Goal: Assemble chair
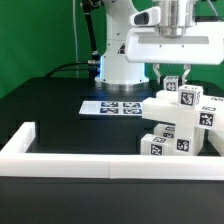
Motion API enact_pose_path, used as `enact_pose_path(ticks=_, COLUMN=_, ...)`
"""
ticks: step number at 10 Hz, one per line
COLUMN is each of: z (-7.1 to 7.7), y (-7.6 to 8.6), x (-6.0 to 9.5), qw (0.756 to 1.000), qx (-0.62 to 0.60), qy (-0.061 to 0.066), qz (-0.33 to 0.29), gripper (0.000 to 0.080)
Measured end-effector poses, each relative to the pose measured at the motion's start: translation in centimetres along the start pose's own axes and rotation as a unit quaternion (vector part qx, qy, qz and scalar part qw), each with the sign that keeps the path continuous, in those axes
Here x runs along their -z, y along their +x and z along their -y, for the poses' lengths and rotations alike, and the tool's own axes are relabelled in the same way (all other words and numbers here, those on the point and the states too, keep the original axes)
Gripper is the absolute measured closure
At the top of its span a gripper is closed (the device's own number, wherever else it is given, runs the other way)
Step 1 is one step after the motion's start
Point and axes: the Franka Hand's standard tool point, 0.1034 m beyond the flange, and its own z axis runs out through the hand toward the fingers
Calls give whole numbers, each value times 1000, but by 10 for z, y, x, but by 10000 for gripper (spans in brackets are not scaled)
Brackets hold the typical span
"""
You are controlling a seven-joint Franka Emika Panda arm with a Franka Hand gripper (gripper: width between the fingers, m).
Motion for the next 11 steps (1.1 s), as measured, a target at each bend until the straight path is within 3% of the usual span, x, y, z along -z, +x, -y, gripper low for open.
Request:
enact_pose_path(ticks=3, z=-3, y=-1, x=-5, qw=1000, qx=4, qy=-5, qz=-2, gripper=512)
enact_pose_path(ticks=4, z=-2, y=-3, x=-9, qw=1000, qx=23, qy=-17, qz=-5, gripper=512)
enact_pose_path(ticks=5, z=-2, y=0, x=-3, qw=999, qx=28, qy=-15, qz=6, gripper=512)
enact_pose_path(ticks=8, z=2, y=28, x=35, qw=999, qx=26, qy=3, qz=20, gripper=512)
enact_pose_path(ticks=11, z=1, y=25, x=30, qw=999, qx=28, qy=1, qz=16, gripper=512)
